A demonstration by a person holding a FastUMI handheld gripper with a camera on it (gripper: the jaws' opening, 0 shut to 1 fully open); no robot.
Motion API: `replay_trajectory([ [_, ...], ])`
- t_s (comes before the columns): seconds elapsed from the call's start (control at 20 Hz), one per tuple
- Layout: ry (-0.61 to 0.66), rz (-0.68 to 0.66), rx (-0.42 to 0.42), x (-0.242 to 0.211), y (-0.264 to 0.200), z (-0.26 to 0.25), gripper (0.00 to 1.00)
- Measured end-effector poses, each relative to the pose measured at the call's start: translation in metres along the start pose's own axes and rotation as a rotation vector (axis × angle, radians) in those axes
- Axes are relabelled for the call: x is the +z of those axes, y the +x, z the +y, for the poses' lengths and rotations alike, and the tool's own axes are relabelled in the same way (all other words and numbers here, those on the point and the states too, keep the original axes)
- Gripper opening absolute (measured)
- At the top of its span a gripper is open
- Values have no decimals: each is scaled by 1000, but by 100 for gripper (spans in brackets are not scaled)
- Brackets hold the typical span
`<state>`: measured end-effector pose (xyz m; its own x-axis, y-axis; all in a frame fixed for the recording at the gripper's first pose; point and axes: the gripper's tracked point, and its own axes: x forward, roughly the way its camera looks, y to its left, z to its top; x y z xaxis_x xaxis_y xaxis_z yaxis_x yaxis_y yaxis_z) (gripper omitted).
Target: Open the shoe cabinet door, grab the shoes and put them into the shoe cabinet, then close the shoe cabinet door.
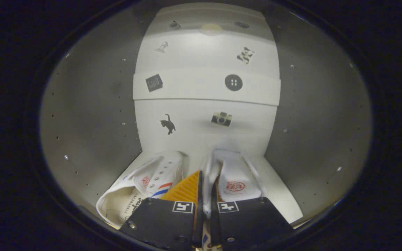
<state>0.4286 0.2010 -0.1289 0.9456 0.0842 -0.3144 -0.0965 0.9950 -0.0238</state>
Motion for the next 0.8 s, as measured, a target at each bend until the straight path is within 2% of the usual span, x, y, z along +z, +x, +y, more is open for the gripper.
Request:
replay_trajectory([
  [0.25, 52, 84, -18, -13, 14, 0, 12],
  [0.55, 63, 109, -49, -15, 13, 0, 13],
  [0.8, 89, 94, -47, -13, 1, -4, 23],
])
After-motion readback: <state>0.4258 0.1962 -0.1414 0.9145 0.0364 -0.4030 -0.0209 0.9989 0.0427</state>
